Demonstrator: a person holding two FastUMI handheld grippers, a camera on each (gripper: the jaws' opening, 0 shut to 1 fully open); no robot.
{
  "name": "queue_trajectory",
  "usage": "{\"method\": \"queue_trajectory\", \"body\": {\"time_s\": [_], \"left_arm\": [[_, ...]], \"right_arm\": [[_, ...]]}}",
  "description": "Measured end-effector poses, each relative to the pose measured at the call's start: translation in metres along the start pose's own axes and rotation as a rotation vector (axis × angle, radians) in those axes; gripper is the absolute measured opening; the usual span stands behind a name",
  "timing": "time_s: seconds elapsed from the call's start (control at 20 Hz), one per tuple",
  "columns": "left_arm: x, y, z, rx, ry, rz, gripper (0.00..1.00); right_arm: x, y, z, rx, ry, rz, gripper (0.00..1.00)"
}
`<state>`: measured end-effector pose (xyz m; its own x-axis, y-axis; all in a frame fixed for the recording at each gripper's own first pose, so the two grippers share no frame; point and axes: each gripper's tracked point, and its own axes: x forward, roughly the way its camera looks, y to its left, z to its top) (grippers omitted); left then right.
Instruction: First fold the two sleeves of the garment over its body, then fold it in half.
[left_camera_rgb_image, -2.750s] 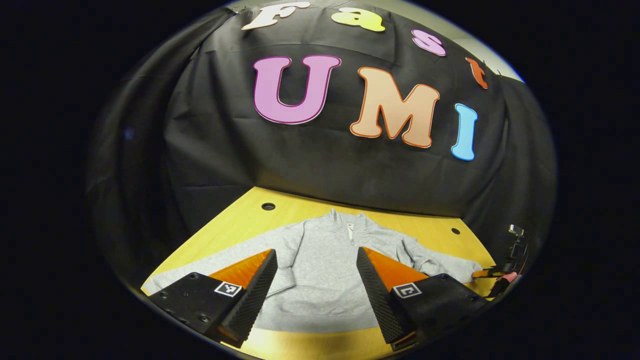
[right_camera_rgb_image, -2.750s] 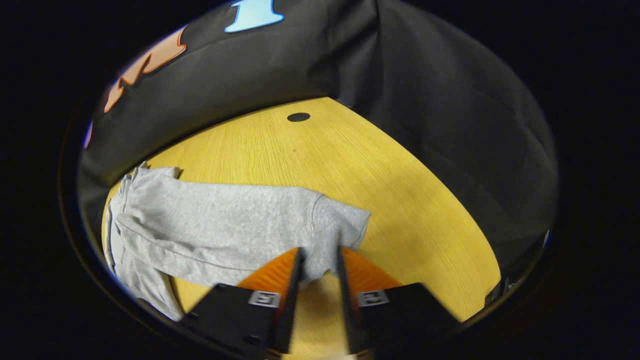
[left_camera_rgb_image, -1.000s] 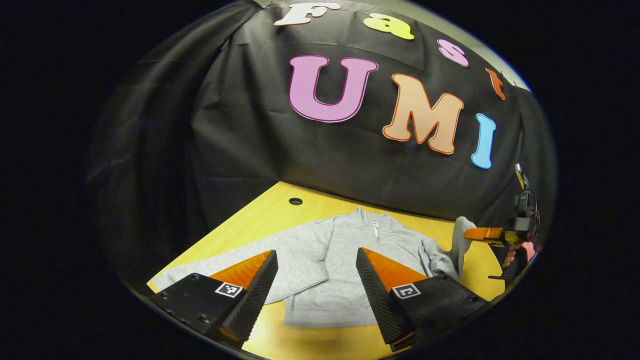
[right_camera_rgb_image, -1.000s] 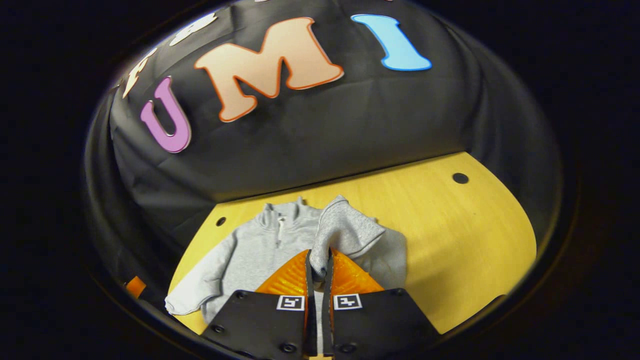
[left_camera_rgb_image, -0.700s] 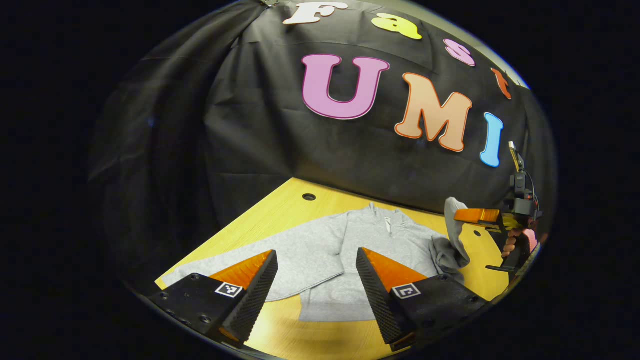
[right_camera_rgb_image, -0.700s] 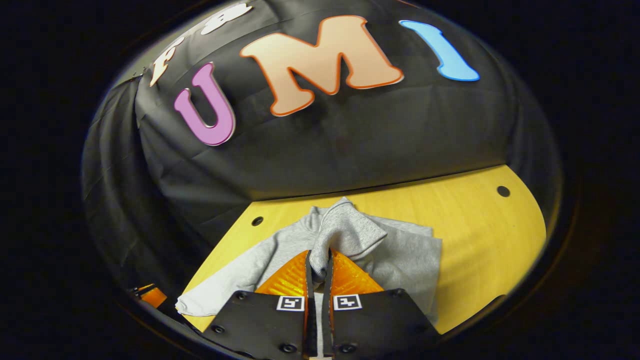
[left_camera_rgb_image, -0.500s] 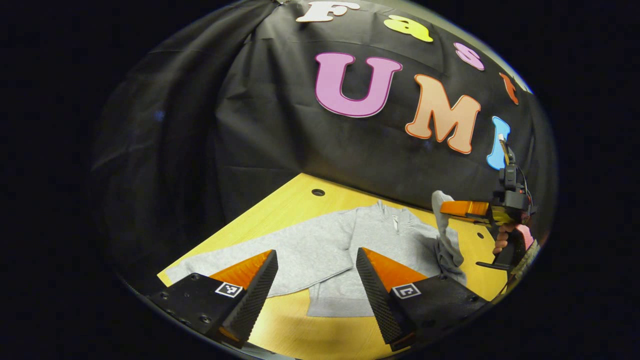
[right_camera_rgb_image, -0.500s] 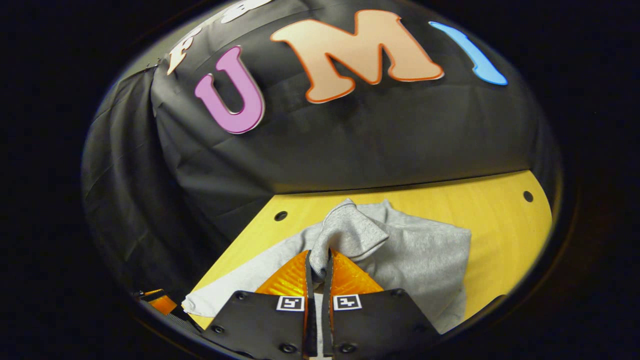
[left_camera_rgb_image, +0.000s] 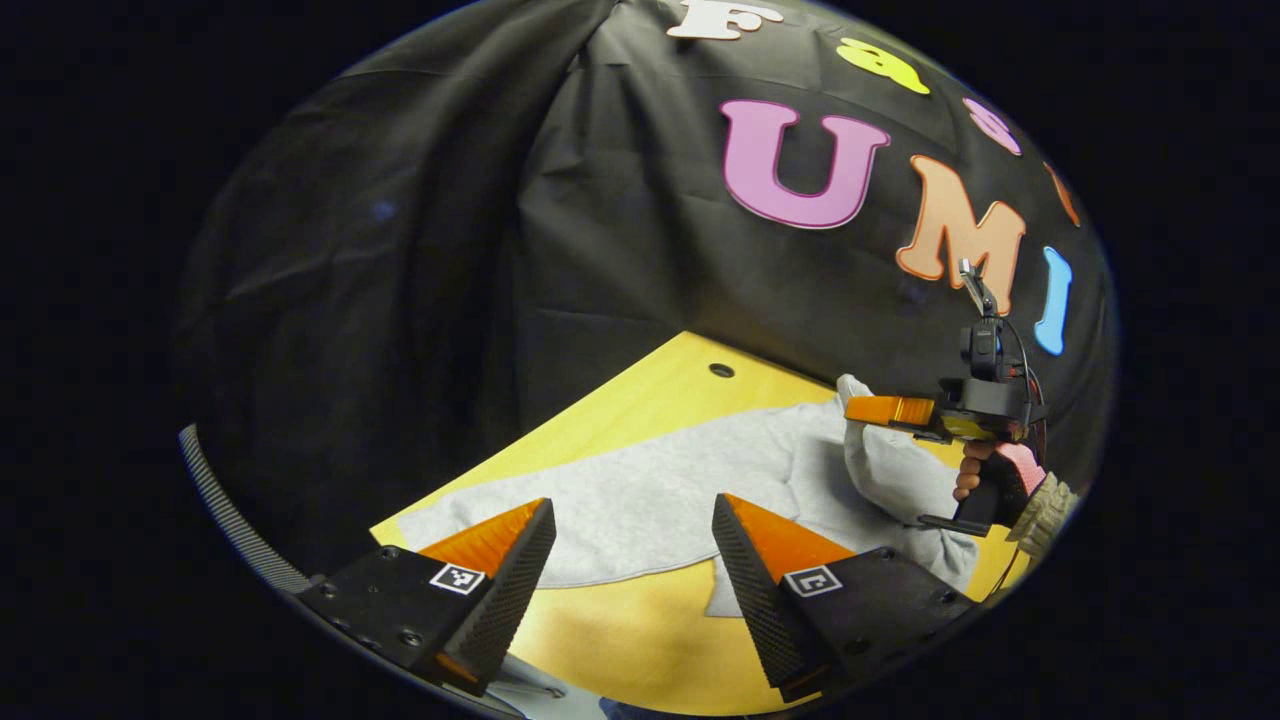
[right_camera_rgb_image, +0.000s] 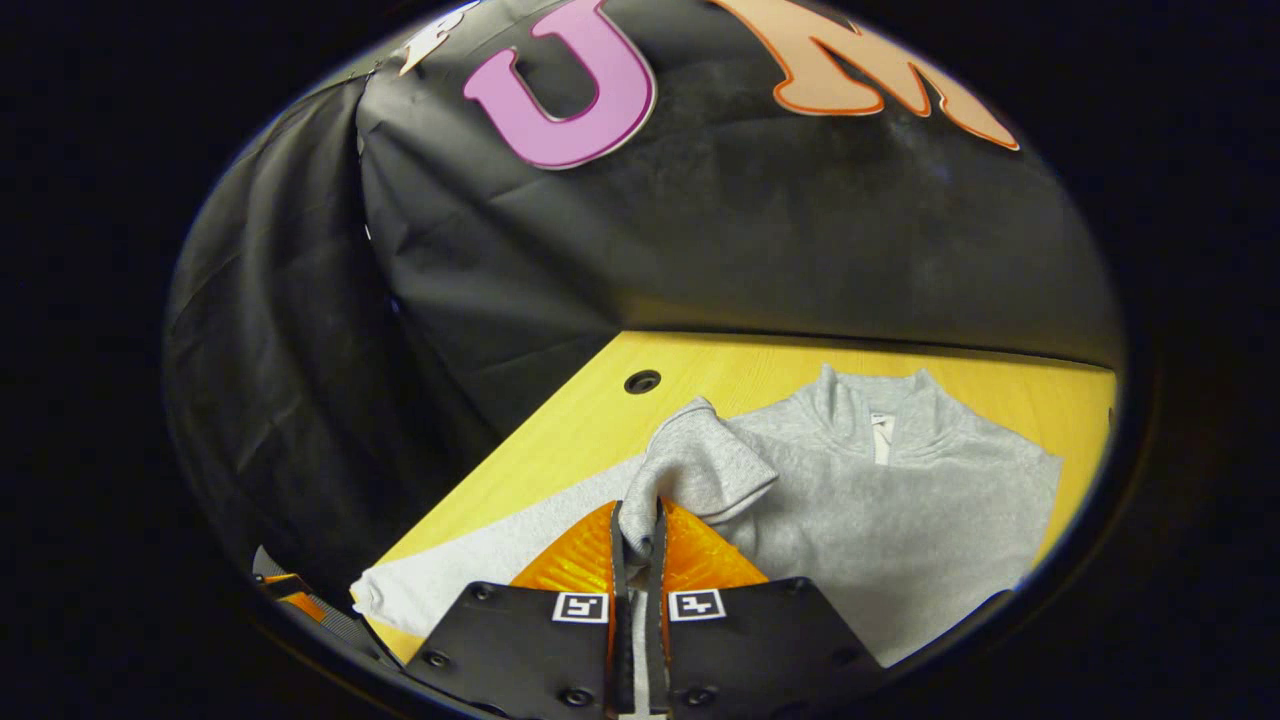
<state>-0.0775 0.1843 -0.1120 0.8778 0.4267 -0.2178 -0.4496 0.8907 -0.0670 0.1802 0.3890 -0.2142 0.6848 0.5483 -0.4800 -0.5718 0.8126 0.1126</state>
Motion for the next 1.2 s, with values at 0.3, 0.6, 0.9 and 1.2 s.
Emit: {"method": "queue_trajectory", "body": {"time_s": [0.3,0.6,0.9,1.2], "left_arm": [[0.014,0.061,-0.023,-0.038,0.044,0.101,0.92],[0.038,0.101,-0.048,-0.023,0.096,0.162,0.92],[0.05,0.126,-0.075,-0.057,0.159,0.218,0.93],[0.064,0.133,-0.098,-0.053,0.201,0.237,0.92]], "right_arm": [[0.037,0.008,-0.032,-0.032,0.062,-0.018,0.12],[0.029,0.015,-0.039,-0.079,0.079,-0.006,0.77],[-0.011,0.015,-0.013,-0.127,-0.021,-0.04,0.98],[-0.071,-0.01,0.013,-0.148,-0.095,-0.101,0.96]]}}
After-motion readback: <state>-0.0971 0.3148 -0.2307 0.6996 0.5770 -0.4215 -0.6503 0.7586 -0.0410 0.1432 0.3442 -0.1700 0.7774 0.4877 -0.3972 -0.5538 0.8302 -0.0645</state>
